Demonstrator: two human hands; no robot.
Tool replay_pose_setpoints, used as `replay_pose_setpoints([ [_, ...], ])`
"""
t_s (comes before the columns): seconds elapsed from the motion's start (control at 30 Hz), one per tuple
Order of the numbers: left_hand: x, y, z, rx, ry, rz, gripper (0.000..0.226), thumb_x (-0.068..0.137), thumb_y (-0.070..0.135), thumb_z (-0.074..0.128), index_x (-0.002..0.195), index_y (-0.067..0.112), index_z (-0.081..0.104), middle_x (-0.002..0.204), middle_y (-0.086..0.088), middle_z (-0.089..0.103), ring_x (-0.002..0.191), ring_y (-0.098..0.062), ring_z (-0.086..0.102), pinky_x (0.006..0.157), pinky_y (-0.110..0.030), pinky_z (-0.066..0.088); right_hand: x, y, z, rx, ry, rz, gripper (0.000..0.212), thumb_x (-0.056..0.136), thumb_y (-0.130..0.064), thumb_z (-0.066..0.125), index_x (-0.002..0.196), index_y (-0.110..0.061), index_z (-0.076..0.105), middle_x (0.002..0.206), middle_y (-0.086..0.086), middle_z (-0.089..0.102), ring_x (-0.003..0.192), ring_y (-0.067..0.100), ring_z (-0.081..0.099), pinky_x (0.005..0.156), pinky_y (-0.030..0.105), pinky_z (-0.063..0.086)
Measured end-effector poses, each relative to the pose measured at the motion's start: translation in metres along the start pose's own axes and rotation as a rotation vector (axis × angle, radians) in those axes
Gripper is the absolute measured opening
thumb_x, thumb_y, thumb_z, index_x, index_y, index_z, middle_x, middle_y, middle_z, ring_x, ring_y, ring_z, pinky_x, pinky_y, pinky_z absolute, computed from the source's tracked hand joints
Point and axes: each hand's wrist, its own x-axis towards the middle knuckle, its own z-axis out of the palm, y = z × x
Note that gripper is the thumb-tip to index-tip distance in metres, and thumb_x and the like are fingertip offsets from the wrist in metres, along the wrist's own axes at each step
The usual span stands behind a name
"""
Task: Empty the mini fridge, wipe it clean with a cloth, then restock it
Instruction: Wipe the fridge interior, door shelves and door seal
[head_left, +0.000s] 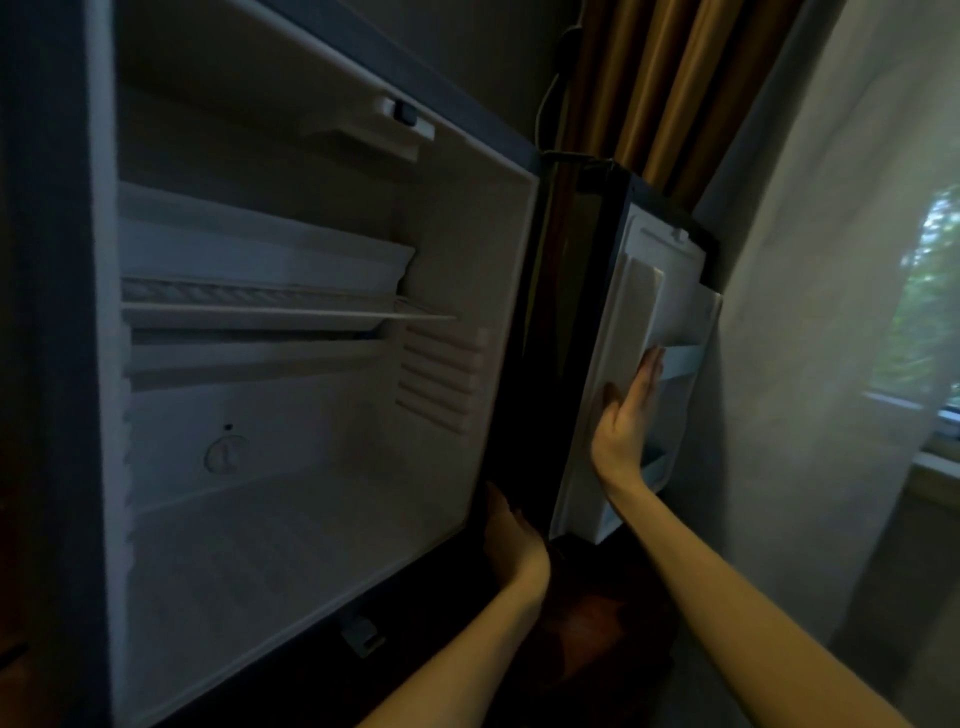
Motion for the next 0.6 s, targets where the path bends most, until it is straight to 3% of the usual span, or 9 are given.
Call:
replay_pose_setpoints([
  [0.1,-0.015,-0.005,0.016,-0.066,0.096,-0.073,0.054,0.105,0.012,0.030,0.154,0.014,0.009,0.157,-0.010,0.023,0.141,-0.025,0.031,0.109,-0.025,0.023,0.003,0.003,0.000,0.029,-0.017,-0.017,0.061,0.098,-0.006,0.038,0.148,-0.012,0.004,0.160,0.019,0.005,0.148,0.029,0.005,0.116,0.011,0.001],
  [0.2,-0.035,-0.017,0.028,-0.068,0.098,-0.122,0.050,0.105,0.016,0.028,0.153,0.013,0.015,0.159,-0.010,0.018,0.145,-0.024,0.022,0.116,-0.030,0.017,0.004,0.004,-0.001,0.027,-0.040,-0.012,0.061,0.098,-0.005,0.038,0.150,-0.003,0.006,0.159,0.021,0.005,0.148,0.030,0.005,0.115,0.011,0.000],
  [0.3,-0.031,-0.015,0.023,-0.038,0.089,-0.102,0.049,0.105,0.013,0.030,0.152,0.010,0.019,0.158,-0.012,0.021,0.144,-0.026,0.025,0.113,-0.028,0.018,0.003,0.003,-0.002,0.034,-0.035,-0.019,0.061,0.096,-0.005,0.037,0.149,0.003,0.008,0.158,0.023,0.005,0.147,0.028,0.005,0.113,0.008,-0.001],
  [0.43,0.000,0.000,0.005,-0.127,0.132,-0.222,0.050,0.105,0.012,0.030,0.153,0.009,0.017,0.156,-0.014,0.028,0.140,-0.028,0.032,0.107,-0.028,0.022,0.002,0.003,-0.002,0.036,-0.046,-0.001,0.061,0.097,0.000,0.037,0.150,0.002,0.007,0.159,0.021,0.003,0.148,0.029,0.002,0.113,0.007,-0.004],
  [0.6,-0.026,-0.002,0.025,-0.197,0.217,-0.164,0.049,0.105,0.013,0.031,0.153,0.012,0.020,0.156,-0.011,0.028,0.140,-0.027,0.033,0.106,-0.025,0.025,0.002,0.003,-0.001,0.062,-0.049,0.008,0.061,0.098,0.003,0.038,0.150,0.003,0.007,0.159,0.021,0.002,0.145,0.022,0.000,0.112,0.006,-0.005],
])
